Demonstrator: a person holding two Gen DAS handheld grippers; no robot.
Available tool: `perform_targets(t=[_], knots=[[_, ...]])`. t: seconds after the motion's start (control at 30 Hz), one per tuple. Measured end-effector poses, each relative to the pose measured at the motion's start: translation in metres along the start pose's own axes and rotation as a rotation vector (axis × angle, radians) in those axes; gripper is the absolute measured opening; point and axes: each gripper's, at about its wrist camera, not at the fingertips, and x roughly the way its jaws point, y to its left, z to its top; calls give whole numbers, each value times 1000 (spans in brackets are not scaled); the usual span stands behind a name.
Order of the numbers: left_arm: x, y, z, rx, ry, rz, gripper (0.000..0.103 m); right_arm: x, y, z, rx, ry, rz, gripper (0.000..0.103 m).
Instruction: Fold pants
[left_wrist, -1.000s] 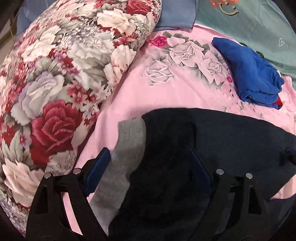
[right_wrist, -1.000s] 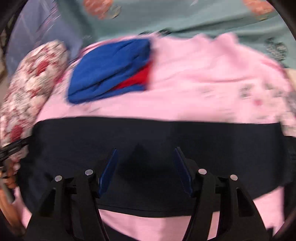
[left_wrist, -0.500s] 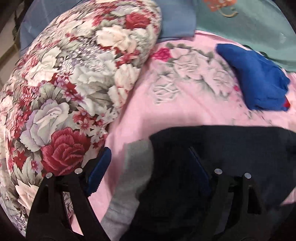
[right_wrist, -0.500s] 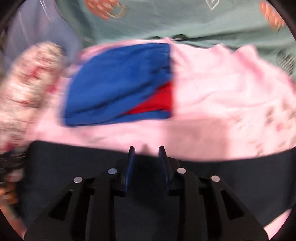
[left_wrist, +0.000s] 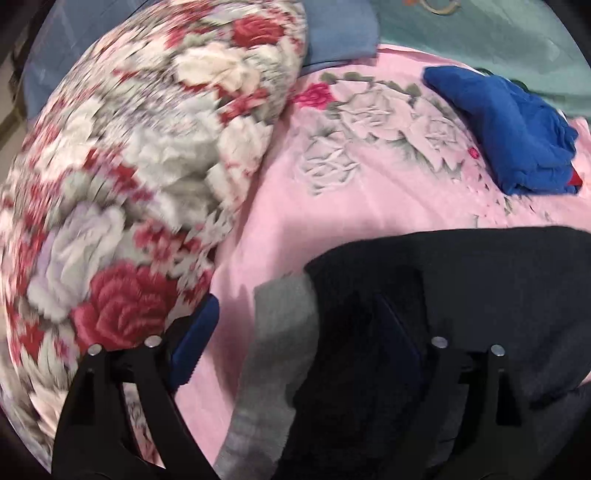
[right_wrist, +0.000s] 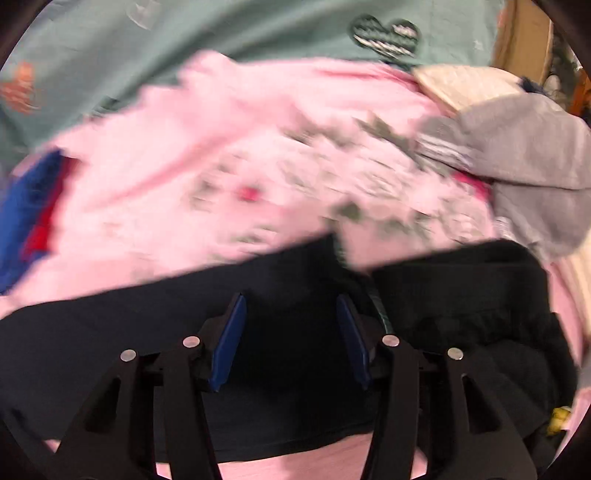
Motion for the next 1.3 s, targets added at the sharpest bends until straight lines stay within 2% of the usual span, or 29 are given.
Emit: perform_targets(t=[0.07,0.1,0.13,0.2,0.27,0.33,0.37,0.4,0.43,0.47,0.5,0.53,0.57,0.6,0.63,0.67,0.7,0.73,0.83,0.97,1.07,1.2,1.3], knots=[[6,-7,4,43,15,2,89,-4,46,2,-126,-22,96,75],[8,-10,6,60,23,0,89,-2,72,2,-194,-16,152,79],[10,-12,8,76,27,1,89,2,97,4,-262,2,200,80],[12,-16,11,101,18,20,89,12,142,0,-364,43,243,80],[12,-17,16,123,-14,51,88,26,182,-5,-491,66,232,80],[14,-21,21,161,-32,30,86,35,209,-9,-564,87,214,80],[18,-24,22,187,-16,15,81,44,220,-8,-583,114,230,80],[20,-26,23,203,-10,6,79,47,223,-8,-586,121,243,80],[20,-29,25,221,-16,-9,73,49,223,-5,-588,123,256,80],[20,-31,27,234,-15,-28,58,53,226,-1,-592,133,265,80],[20,-33,28,247,-6,-72,49,59,227,3,-592,142,275,80],[20,-36,30,251,3,-104,28,60,228,3,-589,139,283,80],[20,-40,30,257,13,-134,14,59,232,2,-596,133,287,77],[20,-43,29,266,11,-137,10,57,238,-1,-617,128,306,72],[19,-49,26,292,-3,-118,6,50,238,-5,-627,126,322,57],[18,-53,24,308,-15,-100,4,47,241,-7,-637,130,354,39],[18,-56,22,316,-24,-86,3,42,242,-12,-638,135,370,31],[17,-57,22,314,-29,-83,2,40,245,-14,-636,143,385,17],[4,-50,24,280,-60,-95,2,35,250,-17,-606,133,385,7],[-40,-35,24,249,-153,-138,2,-5,236,-12,-531,66,466,7],[-84,-25,15,244,-241,-171,2,-59,213,-19,-537,1,520,7],[-139,-13,-25,220,-318,-224,2,-123,189,-50,-558,-60,572,7],[-152,-9,-53,207,-320,-245,2,-152,172,-81,-561,-73,610,7]])
